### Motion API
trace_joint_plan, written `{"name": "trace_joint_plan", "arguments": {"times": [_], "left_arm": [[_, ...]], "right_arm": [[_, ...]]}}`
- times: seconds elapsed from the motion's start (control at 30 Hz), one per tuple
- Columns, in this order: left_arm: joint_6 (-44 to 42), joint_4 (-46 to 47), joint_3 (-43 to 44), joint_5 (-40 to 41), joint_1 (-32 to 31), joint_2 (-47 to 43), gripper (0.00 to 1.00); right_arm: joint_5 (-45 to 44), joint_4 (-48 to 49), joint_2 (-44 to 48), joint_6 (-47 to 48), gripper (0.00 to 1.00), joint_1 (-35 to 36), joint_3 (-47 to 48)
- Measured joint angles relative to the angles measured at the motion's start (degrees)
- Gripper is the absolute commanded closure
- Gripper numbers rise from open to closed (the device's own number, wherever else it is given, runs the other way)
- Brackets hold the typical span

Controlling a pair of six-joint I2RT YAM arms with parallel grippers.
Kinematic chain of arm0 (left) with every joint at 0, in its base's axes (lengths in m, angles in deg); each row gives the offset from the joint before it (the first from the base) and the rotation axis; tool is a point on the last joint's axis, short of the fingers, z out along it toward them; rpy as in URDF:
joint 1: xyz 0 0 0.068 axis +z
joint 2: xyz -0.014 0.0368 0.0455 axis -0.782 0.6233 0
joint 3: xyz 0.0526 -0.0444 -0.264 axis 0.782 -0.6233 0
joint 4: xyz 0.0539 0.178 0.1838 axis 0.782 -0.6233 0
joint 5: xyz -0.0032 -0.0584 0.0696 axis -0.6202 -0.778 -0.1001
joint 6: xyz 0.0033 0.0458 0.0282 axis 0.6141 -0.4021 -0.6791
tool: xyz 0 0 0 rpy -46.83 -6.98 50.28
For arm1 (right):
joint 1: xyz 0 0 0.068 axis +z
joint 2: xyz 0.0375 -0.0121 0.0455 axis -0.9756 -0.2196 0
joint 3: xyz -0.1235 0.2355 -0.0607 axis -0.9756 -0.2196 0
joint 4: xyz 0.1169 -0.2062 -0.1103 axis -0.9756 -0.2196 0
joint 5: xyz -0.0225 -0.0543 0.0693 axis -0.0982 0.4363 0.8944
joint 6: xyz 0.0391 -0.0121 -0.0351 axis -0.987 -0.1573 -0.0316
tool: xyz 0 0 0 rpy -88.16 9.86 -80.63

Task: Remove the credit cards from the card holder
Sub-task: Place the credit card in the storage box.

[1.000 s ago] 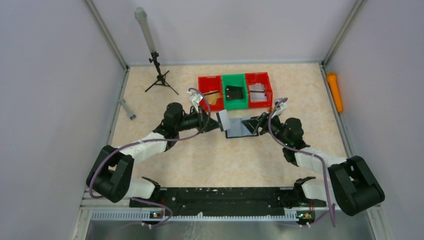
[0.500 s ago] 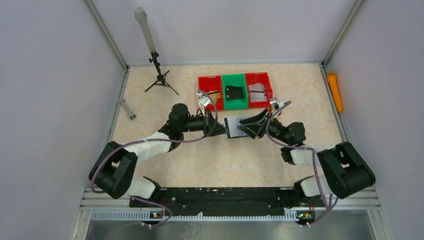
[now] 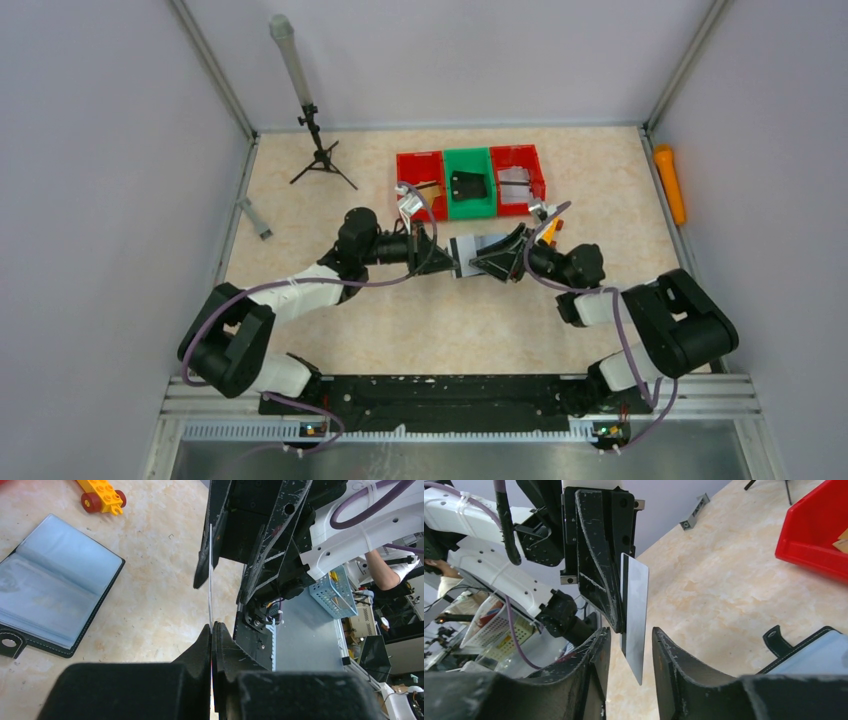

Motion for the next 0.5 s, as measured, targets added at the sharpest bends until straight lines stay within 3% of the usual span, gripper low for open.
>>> {"name": "trace_joint_plan", "arguments": {"times": [0.13,0.17,0.2,0.3,0.4,0.5], "left_arm": [[-0.13,0.0,0.0,-0.22,-0.35,0.0,0.95],[-0.15,0.02,0.0,-0.37,-0.44,0.0,0.89],[-0.2,0.04,0.0,-0.46,-0.5,0.0,0.74],[-1.29,-0.68,0.0,0.92,-0.61,-0.15,0.47],[-3.56,-4.44,0.0,5.46,-0.61,-1.92,0.37],[-5.44,-8.31,0.0,11.17,-0.61,-4.85,0.35]], "right_arm": [[1.01,1.16,-0.59,-0.72,0.91,0.37,0.0],[1.07,1.33,-0.59,-0.9,0.96,0.39,0.0],[1.07,1.42,-0.61,-1.03,0.99,0.37,0.0],[1.31,1.29,-0.57,-0.9,1.0,0.42,0.02],[-0.09,-3.26,0.46,1.53,1.0,0.42,0.61],[-4.31,-13.57,4.52,6.54,1.0,0.42,1.49]]}}
